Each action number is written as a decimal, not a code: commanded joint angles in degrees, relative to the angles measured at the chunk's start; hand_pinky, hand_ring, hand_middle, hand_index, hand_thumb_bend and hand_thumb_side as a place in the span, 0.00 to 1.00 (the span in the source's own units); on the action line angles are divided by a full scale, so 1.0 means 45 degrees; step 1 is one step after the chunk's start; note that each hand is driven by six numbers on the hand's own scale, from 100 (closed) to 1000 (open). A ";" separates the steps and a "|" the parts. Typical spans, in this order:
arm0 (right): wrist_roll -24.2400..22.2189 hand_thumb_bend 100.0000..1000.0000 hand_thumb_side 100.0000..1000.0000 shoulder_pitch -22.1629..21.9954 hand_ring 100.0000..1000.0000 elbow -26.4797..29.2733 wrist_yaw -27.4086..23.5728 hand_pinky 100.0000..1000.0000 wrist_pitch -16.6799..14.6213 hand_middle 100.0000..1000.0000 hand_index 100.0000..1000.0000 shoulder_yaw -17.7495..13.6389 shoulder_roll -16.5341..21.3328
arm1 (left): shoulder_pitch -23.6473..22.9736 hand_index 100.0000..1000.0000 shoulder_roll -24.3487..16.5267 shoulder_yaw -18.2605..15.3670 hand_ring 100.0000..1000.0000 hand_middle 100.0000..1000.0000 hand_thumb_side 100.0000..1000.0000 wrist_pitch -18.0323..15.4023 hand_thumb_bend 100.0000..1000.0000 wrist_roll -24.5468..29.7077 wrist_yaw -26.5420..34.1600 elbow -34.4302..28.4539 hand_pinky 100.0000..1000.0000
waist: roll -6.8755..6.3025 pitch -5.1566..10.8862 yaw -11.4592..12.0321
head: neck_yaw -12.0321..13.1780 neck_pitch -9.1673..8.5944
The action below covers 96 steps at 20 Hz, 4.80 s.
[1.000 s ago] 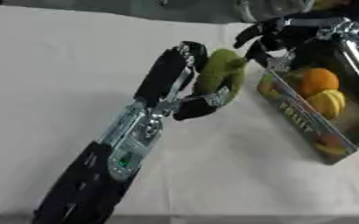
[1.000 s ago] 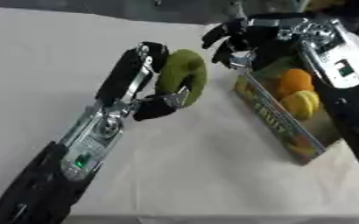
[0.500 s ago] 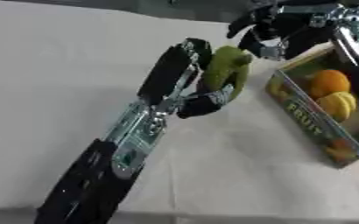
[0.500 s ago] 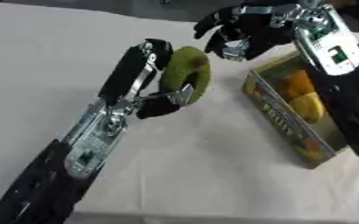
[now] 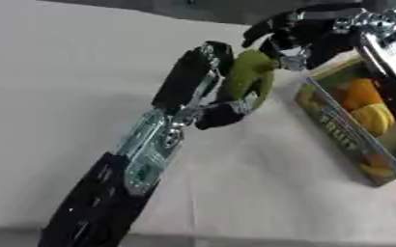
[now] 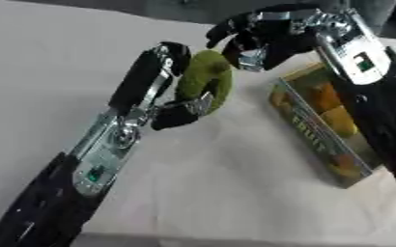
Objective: Pick up the objects with one hand, pass them to the other hand, and then place them into the box on the other side of the table.
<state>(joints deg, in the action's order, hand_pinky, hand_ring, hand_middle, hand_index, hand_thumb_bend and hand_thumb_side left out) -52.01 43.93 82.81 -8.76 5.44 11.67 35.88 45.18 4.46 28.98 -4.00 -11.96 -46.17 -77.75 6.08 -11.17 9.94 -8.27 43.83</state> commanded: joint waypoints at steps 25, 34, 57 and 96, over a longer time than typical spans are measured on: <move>0.0009 0.00 0.30 0.0043 0.74 0.1426 -0.1273 0.89 0.0848 0.86 0.93 -0.0631 0.0920 | 0.0571 0.23 -0.0412 -0.0243 0.41 0.33 0.22 0.0064 0.00 0.0001 -0.2412 0.0255 0.43 | 0.0283 -0.0110 -0.0127 | 0.0219 0.0064; 0.0009 0.00 0.22 0.0098 0.77 0.0916 -0.0654 0.90 0.0293 0.88 0.95 -0.0303 0.0771 | 0.0800 0.23 -0.0326 -0.0167 0.42 0.33 0.21 -0.0007 0.00 0.0149 -0.2542 0.0070 0.43 | 0.0370 -0.0169 -0.0067 | 0.0287 0.0064; 0.0009 0.00 0.24 0.0141 0.78 0.0070 0.0046 0.90 -0.1017 0.88 0.94 0.0287 0.0319 | 0.1310 0.23 0.0170 -0.0085 0.42 0.33 0.21 -0.0032 0.00 0.0251 -0.2598 -0.0091 0.43 | 0.0433 -0.0371 0.0182 | 0.0201 0.0064; 0.0009 0.00 0.49 -0.0108 0.53 0.0434 -0.1806 0.74 0.0059 0.39 0.48 0.0239 0.0350 | 0.1911 0.24 0.0399 -0.0398 0.43 0.35 0.21 -0.0007 0.00 -0.0202 -0.3639 0.1344 0.44 | 0.0487 -0.0429 -0.0071 | 0.0142 0.0064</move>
<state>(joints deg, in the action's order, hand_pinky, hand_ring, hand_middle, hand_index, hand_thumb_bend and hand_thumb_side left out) -51.77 42.48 83.38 -16.22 5.46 13.54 36.64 52.37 5.46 27.67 -4.15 -12.58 -62.60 -71.21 7.78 -13.09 9.84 -7.84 43.83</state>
